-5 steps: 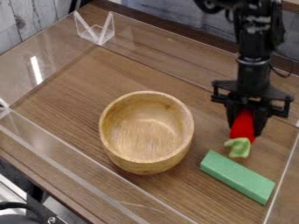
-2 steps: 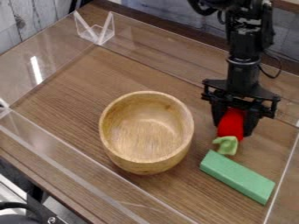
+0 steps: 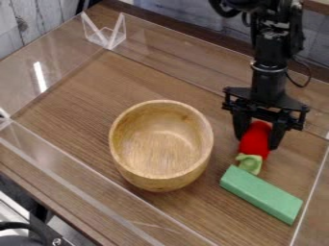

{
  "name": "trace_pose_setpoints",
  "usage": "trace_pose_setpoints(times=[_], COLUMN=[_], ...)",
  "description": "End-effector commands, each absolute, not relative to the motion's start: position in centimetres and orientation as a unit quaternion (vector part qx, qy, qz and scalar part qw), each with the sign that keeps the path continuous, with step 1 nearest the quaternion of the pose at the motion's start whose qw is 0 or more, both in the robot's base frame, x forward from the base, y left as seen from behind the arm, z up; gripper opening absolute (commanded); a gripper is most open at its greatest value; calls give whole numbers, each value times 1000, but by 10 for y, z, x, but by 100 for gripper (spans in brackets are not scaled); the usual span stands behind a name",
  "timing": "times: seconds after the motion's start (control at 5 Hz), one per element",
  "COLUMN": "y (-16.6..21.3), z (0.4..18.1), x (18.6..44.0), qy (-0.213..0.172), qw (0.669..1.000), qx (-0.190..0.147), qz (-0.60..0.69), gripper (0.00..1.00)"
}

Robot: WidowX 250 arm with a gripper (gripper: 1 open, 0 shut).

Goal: Move the red fruit to the right

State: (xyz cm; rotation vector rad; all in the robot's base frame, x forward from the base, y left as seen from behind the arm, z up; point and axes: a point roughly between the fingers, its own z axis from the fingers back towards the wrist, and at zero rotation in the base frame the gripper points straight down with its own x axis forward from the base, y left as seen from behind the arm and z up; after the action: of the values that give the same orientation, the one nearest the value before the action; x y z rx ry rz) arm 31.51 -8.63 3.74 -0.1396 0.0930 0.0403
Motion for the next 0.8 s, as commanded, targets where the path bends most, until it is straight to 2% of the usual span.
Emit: trace_pose_setpoints(times=[0.0, 0.2, 0.6], y=[-86, -84, -58], z=[65, 67, 83], x=[322, 320, 331], qy=[7, 7, 7], qw=[997, 998, 998], qx=[-72, -65, -58], qz=[-1, -17, -36], gripper=[100, 100, 100])
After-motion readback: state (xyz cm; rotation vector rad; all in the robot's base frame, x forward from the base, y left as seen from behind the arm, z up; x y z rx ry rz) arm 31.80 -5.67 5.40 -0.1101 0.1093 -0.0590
